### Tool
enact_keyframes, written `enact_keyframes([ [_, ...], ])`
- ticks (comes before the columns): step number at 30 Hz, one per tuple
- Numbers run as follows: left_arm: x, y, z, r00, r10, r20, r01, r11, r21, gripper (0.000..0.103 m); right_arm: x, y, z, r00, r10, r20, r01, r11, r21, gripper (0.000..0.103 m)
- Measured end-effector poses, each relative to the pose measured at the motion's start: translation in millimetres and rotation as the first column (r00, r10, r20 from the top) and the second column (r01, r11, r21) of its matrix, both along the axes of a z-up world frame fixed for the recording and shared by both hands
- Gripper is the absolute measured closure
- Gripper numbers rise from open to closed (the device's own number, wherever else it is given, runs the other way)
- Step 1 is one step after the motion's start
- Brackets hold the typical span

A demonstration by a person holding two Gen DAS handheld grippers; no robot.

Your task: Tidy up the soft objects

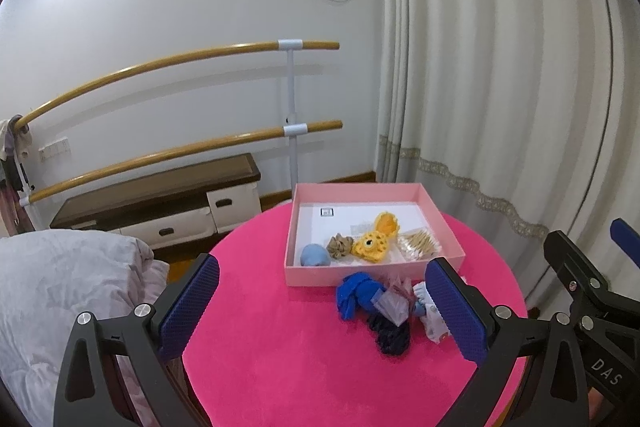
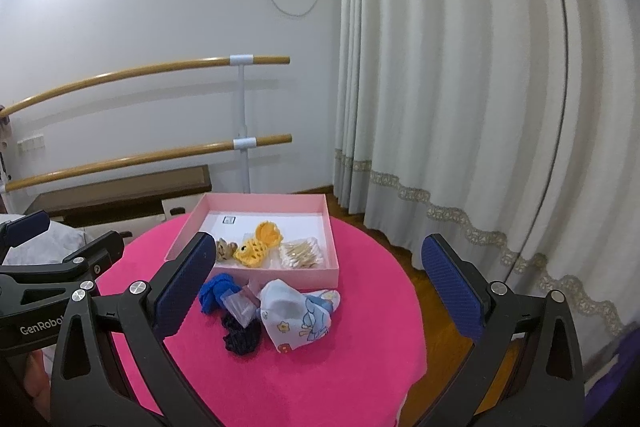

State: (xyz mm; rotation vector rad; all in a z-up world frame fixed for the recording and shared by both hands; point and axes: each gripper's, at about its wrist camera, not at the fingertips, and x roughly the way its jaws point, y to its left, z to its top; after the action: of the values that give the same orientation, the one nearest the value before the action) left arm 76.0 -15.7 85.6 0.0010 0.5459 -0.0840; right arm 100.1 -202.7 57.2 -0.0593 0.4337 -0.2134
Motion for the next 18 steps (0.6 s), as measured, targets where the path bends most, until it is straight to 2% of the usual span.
enact_keyframes([
  [9,32,4,-17,0.996,0.017,-0.086,-0.017,1.0,0.003,0.0,27,-2,-27,0.995,0.018,-0.099,-0.018,1.0,0.006,0.0],
  [18,84,12,-48,0.978,0.067,-0.199,-0.065,0.998,0.019,0.0,69,-7,-70,0.966,0.01,-0.257,-0.006,1.0,0.015,0.0],
])
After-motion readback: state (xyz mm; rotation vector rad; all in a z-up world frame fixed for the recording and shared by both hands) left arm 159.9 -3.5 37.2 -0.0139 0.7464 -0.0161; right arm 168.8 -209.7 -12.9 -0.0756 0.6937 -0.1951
